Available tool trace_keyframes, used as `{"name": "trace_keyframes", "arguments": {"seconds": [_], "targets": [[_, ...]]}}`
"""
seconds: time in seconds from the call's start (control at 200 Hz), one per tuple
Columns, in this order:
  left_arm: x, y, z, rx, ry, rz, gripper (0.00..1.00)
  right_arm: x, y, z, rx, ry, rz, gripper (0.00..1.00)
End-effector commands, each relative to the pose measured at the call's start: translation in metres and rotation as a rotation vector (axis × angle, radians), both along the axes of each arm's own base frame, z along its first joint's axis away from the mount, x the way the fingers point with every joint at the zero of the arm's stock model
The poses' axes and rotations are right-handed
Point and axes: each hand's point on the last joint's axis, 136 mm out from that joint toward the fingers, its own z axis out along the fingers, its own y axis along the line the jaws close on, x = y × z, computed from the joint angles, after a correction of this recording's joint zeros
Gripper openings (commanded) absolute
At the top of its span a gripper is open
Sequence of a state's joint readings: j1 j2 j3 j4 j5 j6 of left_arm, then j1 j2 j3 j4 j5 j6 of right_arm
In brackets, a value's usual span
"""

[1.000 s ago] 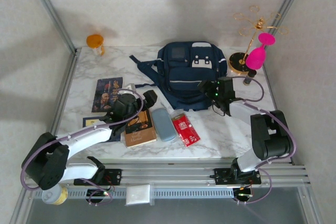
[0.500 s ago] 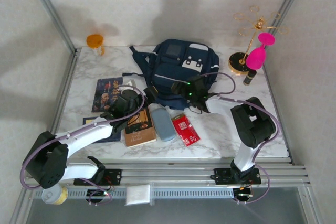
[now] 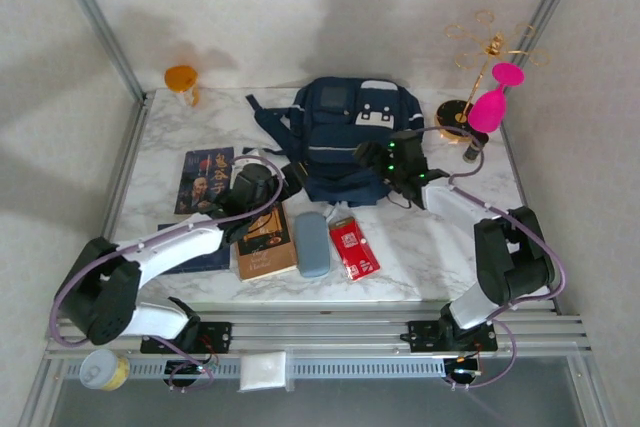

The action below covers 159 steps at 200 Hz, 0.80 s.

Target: Pack books, pencil case, and school supplies into a backpack

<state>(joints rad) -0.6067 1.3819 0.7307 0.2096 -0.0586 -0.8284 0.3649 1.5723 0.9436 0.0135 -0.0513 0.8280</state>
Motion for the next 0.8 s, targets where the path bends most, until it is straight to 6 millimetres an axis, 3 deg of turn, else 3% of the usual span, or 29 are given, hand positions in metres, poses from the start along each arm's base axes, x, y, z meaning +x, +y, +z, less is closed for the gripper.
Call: {"name": "trace_keyframes", "arguments": {"seconds": [0.0,0.08,0.185,0.27,0.355,0.501,0.611,0.691,0.791], "targets": [[0.001,-0.03,0.005,-0.087,0.013,-0.032,0.99,0.004,-0.02,-0.008,-0.038,0.021,0.014,0.99],[0.0,-0.05,-0.003,-0.135,0.028,-0.056,0.99,0.008,-0.022,-0.01,-0.029,0.047,0.022,0.99],[0.003,-0.07,-0.012,-0.145,0.062,-0.078,0.99,-0.008,0.0,-0.014,0.056,0.071,0.06,0.99],[0.006,-0.076,-0.016,-0.126,0.067,-0.07,0.99,-0.014,0.024,-0.021,0.109,0.046,0.108,0.98],[0.008,-0.075,-0.011,-0.128,0.055,-0.055,0.99,-0.004,0.044,-0.03,0.086,0.056,0.148,0.98],[0.009,-0.041,0.001,-0.068,0.027,0.075,0.99,-0.003,0.1,-0.007,0.141,-0.034,0.239,0.97],[0.01,-0.014,0.007,-0.064,0.007,0.135,0.99,-0.017,0.137,0.017,0.151,-0.065,0.322,0.98],[0.01,-0.001,0.01,-0.072,0.006,0.155,0.99,-0.033,0.138,0.03,0.144,-0.079,0.342,0.99],[0.009,0.009,0.017,-0.075,-0.012,0.173,0.99,-0.055,0.119,0.027,0.122,-0.061,0.336,0.99]]}}
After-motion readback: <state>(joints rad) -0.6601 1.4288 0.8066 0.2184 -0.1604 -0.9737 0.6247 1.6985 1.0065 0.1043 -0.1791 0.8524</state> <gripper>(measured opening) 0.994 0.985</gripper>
